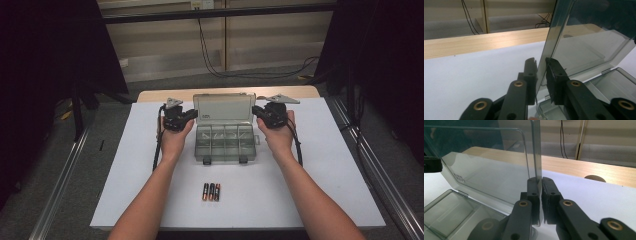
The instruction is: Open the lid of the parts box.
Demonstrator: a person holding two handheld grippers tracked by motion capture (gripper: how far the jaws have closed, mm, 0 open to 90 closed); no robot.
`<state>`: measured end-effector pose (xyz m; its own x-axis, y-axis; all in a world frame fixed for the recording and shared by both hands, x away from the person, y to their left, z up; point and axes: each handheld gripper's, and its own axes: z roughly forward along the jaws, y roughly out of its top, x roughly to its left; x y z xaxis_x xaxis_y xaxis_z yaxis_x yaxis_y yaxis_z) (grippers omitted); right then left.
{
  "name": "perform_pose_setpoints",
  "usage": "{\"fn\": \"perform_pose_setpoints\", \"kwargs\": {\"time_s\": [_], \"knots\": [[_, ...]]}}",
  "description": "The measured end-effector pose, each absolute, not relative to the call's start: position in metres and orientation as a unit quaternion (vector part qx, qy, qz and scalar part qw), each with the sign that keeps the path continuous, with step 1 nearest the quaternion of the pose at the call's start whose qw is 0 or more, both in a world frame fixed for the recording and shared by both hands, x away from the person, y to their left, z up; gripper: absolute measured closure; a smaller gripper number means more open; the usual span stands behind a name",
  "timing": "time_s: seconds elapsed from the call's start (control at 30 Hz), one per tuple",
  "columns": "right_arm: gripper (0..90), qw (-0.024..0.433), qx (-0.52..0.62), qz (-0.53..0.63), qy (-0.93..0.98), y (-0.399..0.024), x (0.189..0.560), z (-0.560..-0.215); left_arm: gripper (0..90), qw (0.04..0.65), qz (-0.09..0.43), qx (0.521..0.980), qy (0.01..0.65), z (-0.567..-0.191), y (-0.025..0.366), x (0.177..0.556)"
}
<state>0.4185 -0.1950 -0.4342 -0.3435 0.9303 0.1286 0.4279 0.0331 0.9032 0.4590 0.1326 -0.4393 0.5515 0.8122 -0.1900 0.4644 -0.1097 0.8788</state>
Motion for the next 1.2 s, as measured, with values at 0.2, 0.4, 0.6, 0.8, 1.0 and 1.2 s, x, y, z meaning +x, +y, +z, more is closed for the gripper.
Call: {"fn": "perform_pose_setpoints", "kwargs": {"time_s": [0.2,0.4,0.6,0.8,1.0,1.2], "knots": [[85.0,0.258,0.515,0.481,0.661,-0.195,0.423,-0.436,83.6,0.504,0.166,0.726,0.437,-0.441,0.134,0.465],[85.1,0.252,0.516,0.485,0.659,-0.197,0.428,-0.439,85.0,0.506,0.162,0.722,0.444,-0.443,0.134,0.466],[85.1,0.25,0.529,0.484,0.651,-0.195,0.427,-0.438,86.1,0.494,0.167,0.726,0.448,-0.44,0.132,0.466],[85.2,0.244,0.53,0.481,0.654,-0.196,0.431,-0.438,86.1,0.497,0.158,0.721,0.456,-0.442,0.133,0.466],[85.6,0.236,0.543,0.474,0.652,-0.196,0.434,-0.437,88.4,0.495,0.144,0.716,0.469,-0.443,0.134,0.468],[87.3,0.222,0.548,0.479,0.649,-0.199,0.44,-0.444,88.7,0.494,0.144,0.718,0.469,-0.444,0.134,0.472]]}}
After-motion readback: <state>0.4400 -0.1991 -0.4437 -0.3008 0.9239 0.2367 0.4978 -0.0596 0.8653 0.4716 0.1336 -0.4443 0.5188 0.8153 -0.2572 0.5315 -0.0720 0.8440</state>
